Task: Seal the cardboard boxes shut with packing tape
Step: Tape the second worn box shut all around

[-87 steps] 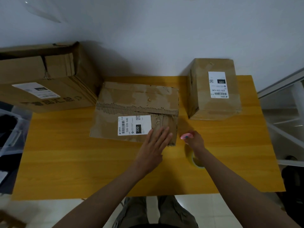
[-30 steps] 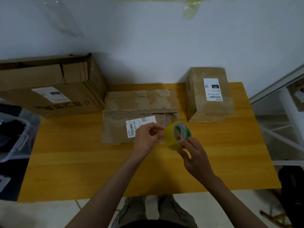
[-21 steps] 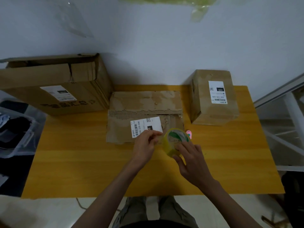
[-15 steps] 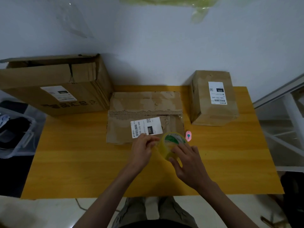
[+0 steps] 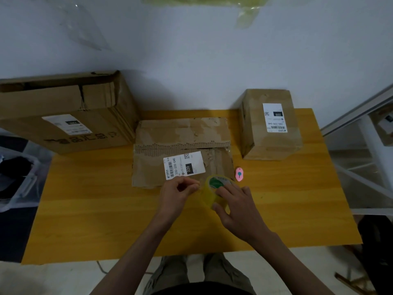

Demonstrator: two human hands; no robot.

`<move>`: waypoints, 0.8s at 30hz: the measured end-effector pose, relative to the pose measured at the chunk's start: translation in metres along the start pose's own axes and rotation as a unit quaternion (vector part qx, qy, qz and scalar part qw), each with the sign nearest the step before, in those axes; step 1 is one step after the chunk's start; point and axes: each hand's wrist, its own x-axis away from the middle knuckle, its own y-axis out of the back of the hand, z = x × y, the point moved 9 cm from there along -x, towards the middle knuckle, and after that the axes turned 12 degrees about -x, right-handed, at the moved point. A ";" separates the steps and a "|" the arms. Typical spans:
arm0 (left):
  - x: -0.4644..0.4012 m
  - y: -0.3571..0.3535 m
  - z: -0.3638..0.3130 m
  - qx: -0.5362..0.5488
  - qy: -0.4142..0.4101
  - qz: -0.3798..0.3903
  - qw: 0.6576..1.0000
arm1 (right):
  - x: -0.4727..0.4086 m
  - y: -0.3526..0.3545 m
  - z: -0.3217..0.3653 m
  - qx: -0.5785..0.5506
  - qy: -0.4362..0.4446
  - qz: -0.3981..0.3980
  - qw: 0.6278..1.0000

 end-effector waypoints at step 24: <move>-0.020 -0.032 -0.003 -0.025 0.035 0.045 0.998 | 0.018 -0.007 -0.034 -0.457 -0.200 0.157 0.853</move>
